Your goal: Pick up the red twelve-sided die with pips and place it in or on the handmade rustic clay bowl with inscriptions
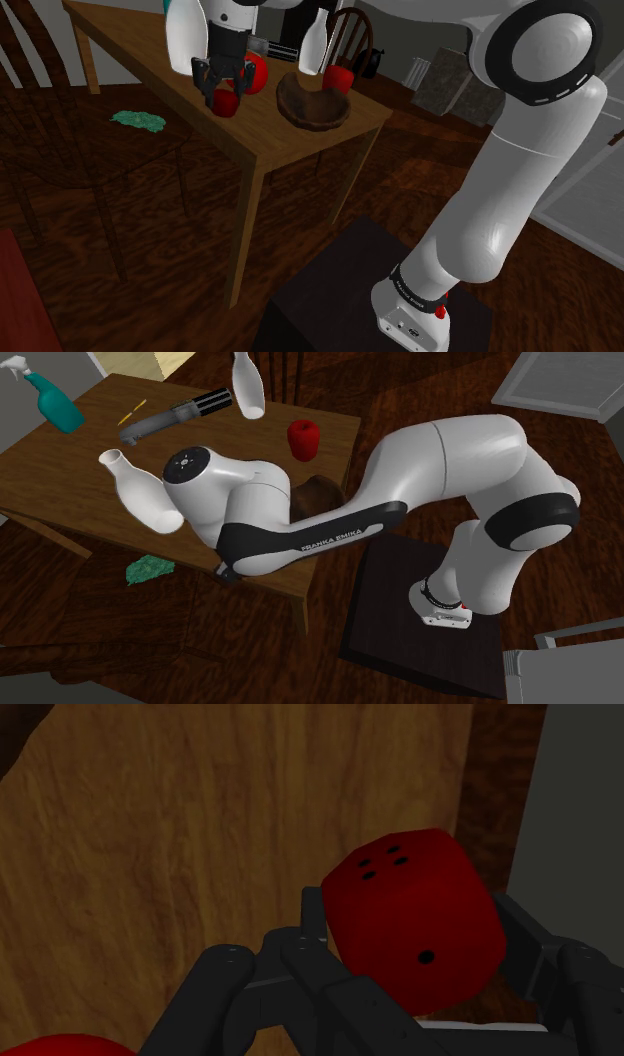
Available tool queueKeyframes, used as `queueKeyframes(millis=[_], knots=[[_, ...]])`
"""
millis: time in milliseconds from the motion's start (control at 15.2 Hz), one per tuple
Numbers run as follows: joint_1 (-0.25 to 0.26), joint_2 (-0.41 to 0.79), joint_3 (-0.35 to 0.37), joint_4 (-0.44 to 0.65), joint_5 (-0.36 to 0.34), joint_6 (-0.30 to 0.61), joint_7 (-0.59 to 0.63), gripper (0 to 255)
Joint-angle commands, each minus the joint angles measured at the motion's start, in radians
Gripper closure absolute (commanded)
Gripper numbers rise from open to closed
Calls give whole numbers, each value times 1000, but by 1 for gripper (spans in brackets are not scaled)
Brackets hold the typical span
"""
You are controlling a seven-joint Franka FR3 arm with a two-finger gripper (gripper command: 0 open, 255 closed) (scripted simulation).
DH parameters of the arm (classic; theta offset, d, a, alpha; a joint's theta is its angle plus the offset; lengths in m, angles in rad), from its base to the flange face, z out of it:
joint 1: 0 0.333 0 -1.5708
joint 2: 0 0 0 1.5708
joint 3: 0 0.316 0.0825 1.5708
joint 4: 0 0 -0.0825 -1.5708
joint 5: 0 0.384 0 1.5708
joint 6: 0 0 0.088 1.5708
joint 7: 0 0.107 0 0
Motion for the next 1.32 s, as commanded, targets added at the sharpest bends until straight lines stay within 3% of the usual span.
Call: queueKeyframes(millis=[0,1254], knots=[[1,-3,1,23,1,-26,0,255],[14,47,6,347,-11,-302,5,255]])
